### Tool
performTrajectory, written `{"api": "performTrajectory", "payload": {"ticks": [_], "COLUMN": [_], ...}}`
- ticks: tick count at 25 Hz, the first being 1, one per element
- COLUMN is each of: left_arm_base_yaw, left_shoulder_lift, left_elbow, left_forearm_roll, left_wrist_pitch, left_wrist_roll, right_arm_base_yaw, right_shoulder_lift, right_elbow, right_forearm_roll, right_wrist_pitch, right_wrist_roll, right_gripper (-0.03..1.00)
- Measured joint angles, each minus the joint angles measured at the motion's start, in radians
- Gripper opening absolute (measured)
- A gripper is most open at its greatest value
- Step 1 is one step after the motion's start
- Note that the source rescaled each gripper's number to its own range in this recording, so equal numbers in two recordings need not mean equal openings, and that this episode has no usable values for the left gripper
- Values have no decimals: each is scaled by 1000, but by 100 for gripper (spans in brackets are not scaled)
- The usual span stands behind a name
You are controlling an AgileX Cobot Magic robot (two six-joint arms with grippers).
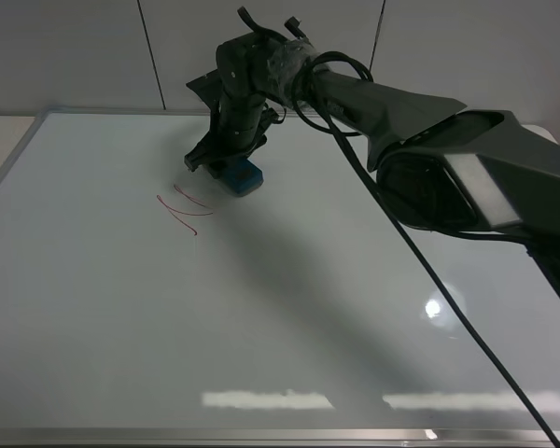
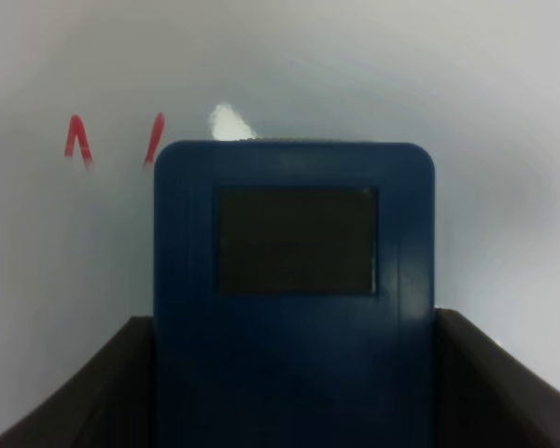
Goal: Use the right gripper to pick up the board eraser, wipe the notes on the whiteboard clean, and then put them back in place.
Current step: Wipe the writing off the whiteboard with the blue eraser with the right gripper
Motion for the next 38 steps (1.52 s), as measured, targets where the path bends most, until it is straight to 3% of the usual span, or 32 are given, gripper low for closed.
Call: {"api": "performTrajectory", "payload": {"ticks": [7,15,25,31,38], "left_arm_base_yaw": [0,0,0,0,0], "left_shoulder_lift": [0,0,0,0,0], "left_elbow": [0,0,0,0,0], "left_forearm_roll": [0,0,0,0,0], "left_wrist_pitch": [0,0,0,0,0], "left_wrist_roll": [0,0,0,0,0], "right_arm_base_yaw": [28,150,263,269,248], "right_shoulder_lift": [7,15,20,20,14], "right_elbow": [-1,-2,-2,-4,-11], "right_forearm_roll": [0,0,114,120,118], "right_wrist_pitch": [-9,-28,-6,26,127], "right_wrist_roll": [-13,-43,-111,-114,-93], "right_gripper": [3,3,3,3,3]}}
